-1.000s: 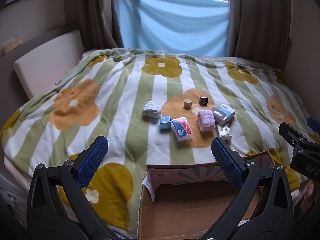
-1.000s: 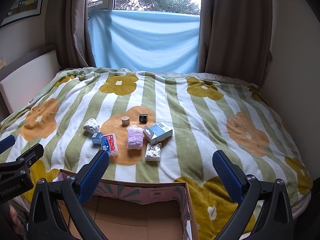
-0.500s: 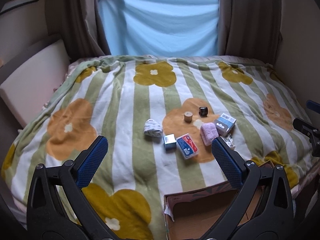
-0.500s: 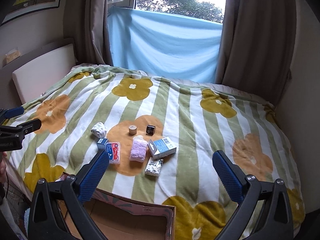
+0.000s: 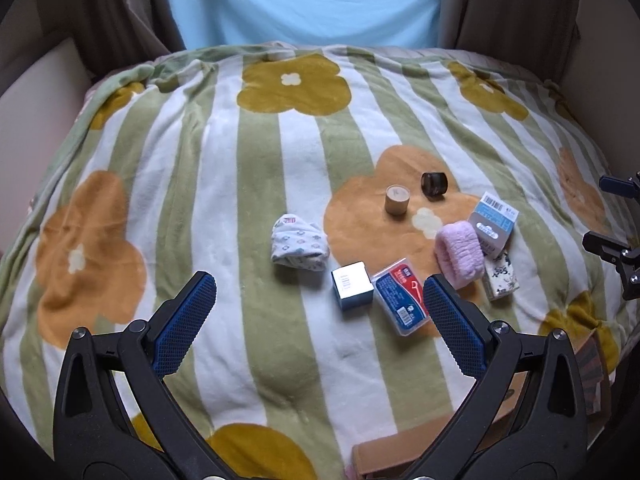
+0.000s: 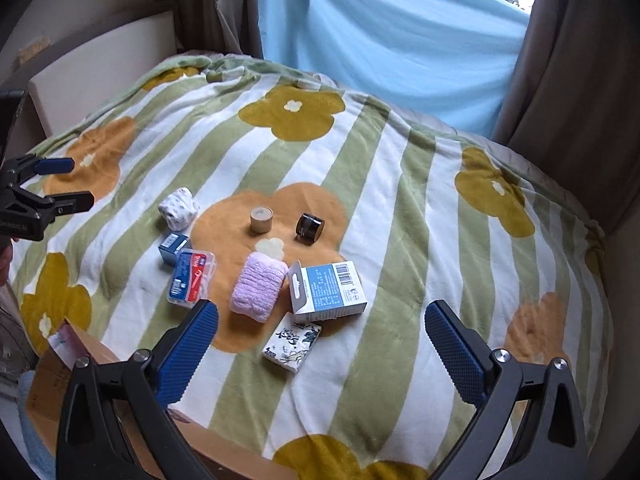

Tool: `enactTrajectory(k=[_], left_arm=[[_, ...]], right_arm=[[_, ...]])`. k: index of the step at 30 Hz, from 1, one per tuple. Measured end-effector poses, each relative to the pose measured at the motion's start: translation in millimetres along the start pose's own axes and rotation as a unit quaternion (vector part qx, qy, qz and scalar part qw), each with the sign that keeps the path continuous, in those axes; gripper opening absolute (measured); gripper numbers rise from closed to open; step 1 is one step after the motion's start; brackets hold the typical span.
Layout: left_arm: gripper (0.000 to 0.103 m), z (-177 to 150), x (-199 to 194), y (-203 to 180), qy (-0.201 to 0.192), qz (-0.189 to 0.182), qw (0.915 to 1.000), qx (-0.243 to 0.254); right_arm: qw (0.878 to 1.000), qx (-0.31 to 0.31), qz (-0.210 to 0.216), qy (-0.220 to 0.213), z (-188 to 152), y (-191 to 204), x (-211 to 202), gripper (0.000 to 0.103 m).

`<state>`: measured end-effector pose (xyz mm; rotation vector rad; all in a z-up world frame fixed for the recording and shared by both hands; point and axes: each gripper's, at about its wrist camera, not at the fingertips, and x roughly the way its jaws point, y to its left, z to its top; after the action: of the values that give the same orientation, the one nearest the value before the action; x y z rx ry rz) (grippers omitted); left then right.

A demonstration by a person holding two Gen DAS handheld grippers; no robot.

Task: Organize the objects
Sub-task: 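Grasp the white sock with the left tool while the right tool grasps the SUPER DEER box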

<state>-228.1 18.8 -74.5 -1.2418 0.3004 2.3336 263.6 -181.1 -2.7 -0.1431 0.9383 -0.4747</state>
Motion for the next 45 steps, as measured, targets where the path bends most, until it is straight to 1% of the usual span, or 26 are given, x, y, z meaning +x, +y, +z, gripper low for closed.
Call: enactTrajectory(k=[4, 5, 7, 8, 15, 21, 24, 27, 29, 30, 32, 33, 43, 44, 45], left_arm=[[0.103, 5, 47, 5, 0.026, -0.010, 0.9996, -0.005], [0.102, 6, 58, 7, 0.032, -0.012, 0.9994, -0.007], [0.102, 8, 80, 8, 0.044, -0.015, 0.9989, -0.008], [0.100, 8, 90, 9, 0.050, -0.015, 0.9986, -0.008], [0.095, 14, 145, 15, 0.083, -0.020, 0.9962, -0.021], [0.092, 18, 174, 20, 0.098, -0.020, 0.9945, -0.031], [0.084, 18, 186, 21, 0.109, -0.024, 0.9933, -0.032], [0.080, 19, 194, 21, 0.112, -0.015, 0.9932, -0.027], [0.069, 19, 198, 22, 0.115, -0.011, 0.9930, -0.026], [0.066, 18, 199, 23, 0.115, -0.009, 0.9930, -0.026], [0.064, 19, 200, 26, 0.115, -0.015, 0.9928, -0.030], [0.064, 19, 200, 27, 0.114, -0.017, 0.9928, -0.030], [0.059, 19, 191, 26, 0.106, -0.017, 0.9940, -0.023], [0.059, 20, 189, 27, 0.104, -0.018, 0.9941, -0.024], [0.059, 21, 186, 28, 0.103, -0.020, 0.9941, -0.026]], right_arm=[[0.999, -0.014, 0.013, 0.036, -6, -6, 49, 0.103], [0.998, 0.029, -0.013, 0.058, -9, -6, 60, 0.103], [0.997, 0.027, -0.009, 0.069, -13, -8, 78, 0.103], [0.996, 0.035, -0.012, 0.075, -15, -9, 87, 0.103], [0.994, 0.051, 0.001, 0.094, -19, -17, 130, 0.103], [0.994, 0.043, -0.008, 0.103, -18, -22, 155, 0.103], [0.993, 0.044, -0.009, 0.105, -18, -25, 162, 0.102], [0.993, 0.049, -0.006, 0.104, -17, -28, 166, 0.101], [0.993, 0.050, -0.004, 0.104, -17, -29, 168, 0.097], [0.993, 0.050, -0.004, 0.106, -16, -29, 169, 0.093], [0.993, 0.050, 0.002, 0.109, -16, -29, 172, 0.087], [0.993, 0.053, 0.007, 0.110, -15, -29, 174, 0.085], [0.992, 0.065, 0.002, 0.104, -13, -28, 173, 0.084], [0.991, 0.078, -0.008, 0.107, -13, -28, 172, 0.085], [0.991, 0.079, -0.010, 0.107, -13, -28, 171, 0.084]])
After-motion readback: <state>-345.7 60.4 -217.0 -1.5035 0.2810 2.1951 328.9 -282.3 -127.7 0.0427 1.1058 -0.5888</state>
